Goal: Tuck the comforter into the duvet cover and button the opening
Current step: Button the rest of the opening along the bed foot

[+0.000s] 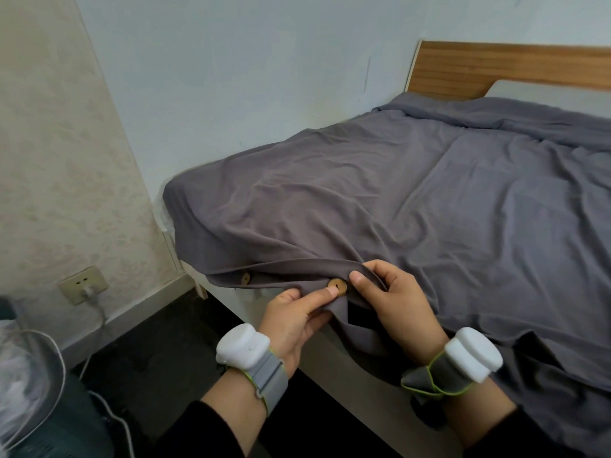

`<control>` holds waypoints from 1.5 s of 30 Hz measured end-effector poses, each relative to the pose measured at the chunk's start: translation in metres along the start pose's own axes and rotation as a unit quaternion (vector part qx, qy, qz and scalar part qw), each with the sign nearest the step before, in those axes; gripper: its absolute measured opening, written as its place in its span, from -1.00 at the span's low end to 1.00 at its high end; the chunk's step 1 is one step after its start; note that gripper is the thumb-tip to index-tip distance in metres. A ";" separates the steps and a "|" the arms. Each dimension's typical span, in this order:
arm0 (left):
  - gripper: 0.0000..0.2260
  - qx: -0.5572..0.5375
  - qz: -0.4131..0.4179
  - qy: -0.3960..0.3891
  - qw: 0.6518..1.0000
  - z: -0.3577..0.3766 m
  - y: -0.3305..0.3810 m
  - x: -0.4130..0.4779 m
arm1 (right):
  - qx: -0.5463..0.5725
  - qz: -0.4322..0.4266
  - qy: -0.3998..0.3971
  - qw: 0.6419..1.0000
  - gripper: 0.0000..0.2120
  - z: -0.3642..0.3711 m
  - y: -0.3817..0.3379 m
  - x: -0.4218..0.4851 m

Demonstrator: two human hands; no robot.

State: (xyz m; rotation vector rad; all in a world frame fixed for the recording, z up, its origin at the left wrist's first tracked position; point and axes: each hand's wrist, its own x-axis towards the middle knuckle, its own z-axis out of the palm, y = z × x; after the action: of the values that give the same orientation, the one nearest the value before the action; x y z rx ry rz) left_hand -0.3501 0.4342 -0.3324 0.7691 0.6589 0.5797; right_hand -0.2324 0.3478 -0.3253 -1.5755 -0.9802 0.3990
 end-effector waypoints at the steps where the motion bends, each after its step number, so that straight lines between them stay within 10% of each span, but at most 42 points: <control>1: -0.90 0.001 -0.001 0.000 1.000 0.000 0.000 0.000 | 0.006 -0.001 0.010 1.000 -0.89 -0.001 0.001 0.000; 21: -0.91 0.030 0.038 0.026 0.998 0.003 -0.003 0.000 | 0.087 0.017 -0.032 0.996 -0.63 0.000 -0.002 -0.010; 27: -0.85 0.007 0.039 0.013 0.999 0.003 -0.002 -0.002 | 0.070 0.030 -0.007 0.997 -0.91 0.004 0.001 -0.009; 45: -0.88 -0.053 -0.005 0.037 0.998 0.003 -0.001 -0.003 | -0.022 -0.049 0.008 0.999 -0.90 0.007 0.000 -0.012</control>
State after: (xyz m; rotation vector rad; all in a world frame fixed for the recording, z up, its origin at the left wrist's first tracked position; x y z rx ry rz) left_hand -0.3495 0.4301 -0.3303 0.6469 0.6947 0.6322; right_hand -0.2448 0.3431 -0.3308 -1.5612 -1.0554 0.2987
